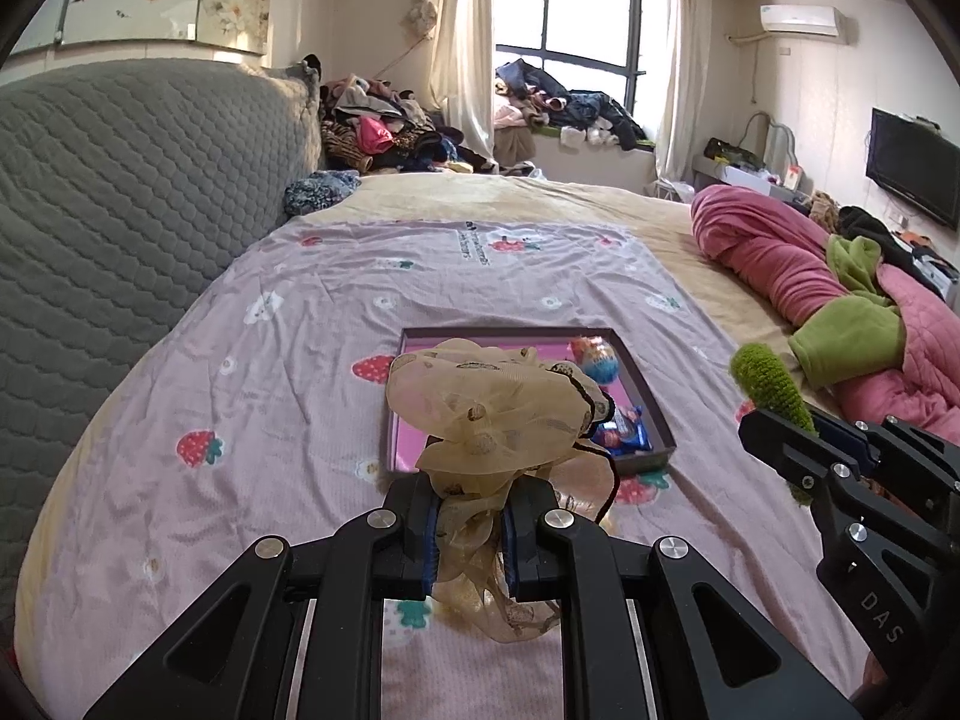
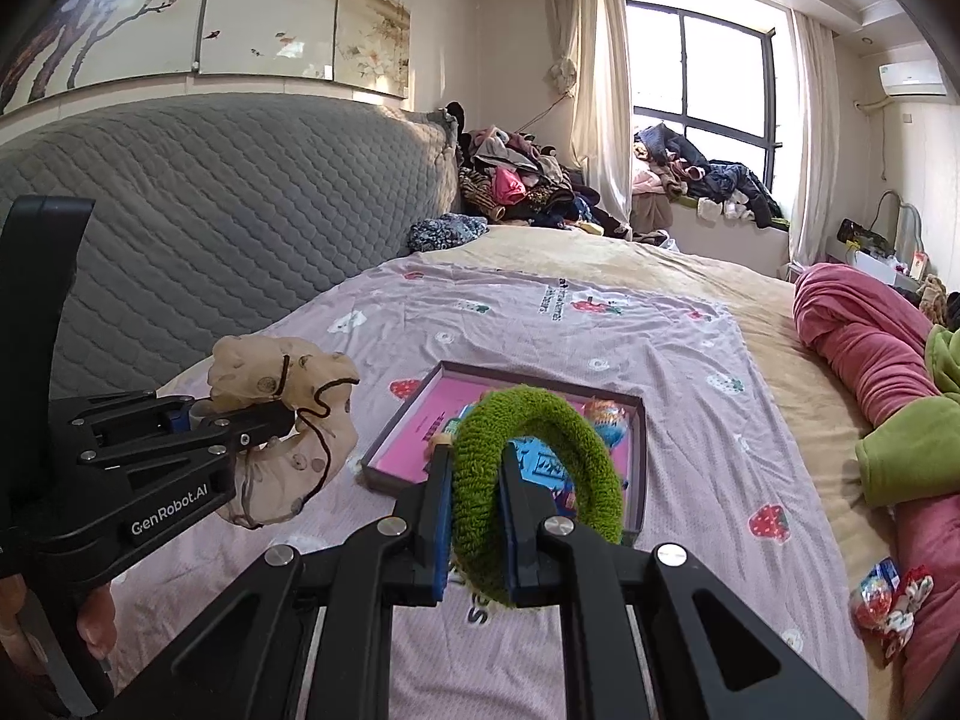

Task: Organize objects
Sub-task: 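Lift and carry the mesh bag and green ring over the tray with both grippers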

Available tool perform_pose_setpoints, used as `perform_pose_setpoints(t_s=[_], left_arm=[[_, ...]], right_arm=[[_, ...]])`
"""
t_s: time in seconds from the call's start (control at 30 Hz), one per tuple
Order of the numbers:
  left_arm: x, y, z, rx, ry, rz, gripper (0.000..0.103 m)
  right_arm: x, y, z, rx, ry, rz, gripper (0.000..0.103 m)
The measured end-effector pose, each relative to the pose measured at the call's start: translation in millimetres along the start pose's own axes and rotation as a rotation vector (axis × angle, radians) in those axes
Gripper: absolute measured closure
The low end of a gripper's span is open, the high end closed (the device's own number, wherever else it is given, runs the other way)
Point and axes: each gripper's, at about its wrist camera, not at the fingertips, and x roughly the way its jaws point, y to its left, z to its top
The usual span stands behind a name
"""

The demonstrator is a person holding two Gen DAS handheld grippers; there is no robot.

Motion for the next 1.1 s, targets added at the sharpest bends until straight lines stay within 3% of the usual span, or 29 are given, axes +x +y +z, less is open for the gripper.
perform_pose_setpoints(t_s=[0.17,0.53,0.87,1.1], left_arm=[[19,4,25,-0.013,0.011,-0.028,0.087],[75,7,76,0.019,-0.025,-0.007,0.084],[172,20,76,-0.041,0.033,-0.028,0.084],[237,31,57,-0.047,0.082,-0.019,0.084]], right_arm=[[17,-11,20,0.008,-0.014,0.001,0.090],[70,-34,53,-0.001,-0.039,-0.005,0.089],[146,-50,55,0.020,-0.036,0.020,0.089],[199,-61,29,0.037,-0.007,0.026,0.089]])
